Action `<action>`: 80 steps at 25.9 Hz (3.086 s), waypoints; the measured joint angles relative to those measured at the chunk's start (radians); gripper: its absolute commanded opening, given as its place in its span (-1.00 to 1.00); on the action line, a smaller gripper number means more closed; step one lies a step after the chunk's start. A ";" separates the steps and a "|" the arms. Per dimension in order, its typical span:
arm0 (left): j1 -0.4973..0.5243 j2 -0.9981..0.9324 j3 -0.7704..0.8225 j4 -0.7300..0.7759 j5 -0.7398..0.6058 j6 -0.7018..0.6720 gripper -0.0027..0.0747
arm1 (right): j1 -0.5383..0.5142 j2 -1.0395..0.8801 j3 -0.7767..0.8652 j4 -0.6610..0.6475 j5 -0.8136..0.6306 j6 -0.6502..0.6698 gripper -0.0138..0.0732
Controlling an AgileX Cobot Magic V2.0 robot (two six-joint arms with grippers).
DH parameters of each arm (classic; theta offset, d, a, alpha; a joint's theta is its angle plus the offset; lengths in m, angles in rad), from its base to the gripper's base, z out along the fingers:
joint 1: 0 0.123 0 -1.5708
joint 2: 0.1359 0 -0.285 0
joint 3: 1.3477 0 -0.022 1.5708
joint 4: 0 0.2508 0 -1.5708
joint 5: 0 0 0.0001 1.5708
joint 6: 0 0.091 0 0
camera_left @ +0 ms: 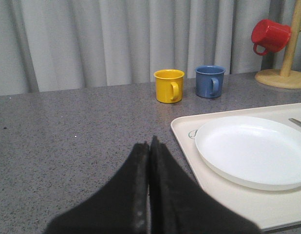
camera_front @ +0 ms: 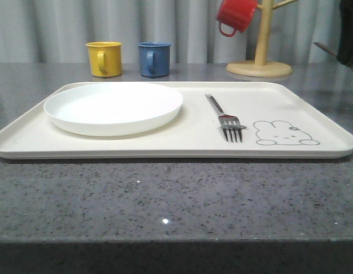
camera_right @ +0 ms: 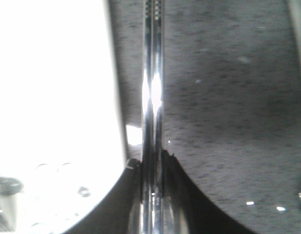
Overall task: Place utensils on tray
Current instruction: 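Place the chopsticks on the tray next to the fork, then grasp the silver spoon with the right gripper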
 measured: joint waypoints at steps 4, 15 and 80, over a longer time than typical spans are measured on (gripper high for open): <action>0.000 0.000 0.000 0.000 0.000 0.000 -0.98 | 0.092 0.006 -0.004 0.006 0.006 0.062 -0.66; 0.000 0.000 0.000 0.000 -0.002 0.000 -0.98 | 0.223 0.120 -0.005 0.045 -0.030 0.152 -0.66; 0.000 0.000 0.000 0.000 -0.002 0.000 -0.98 | -0.257 0.191 -0.005 -0.086 -0.026 -0.263 -0.84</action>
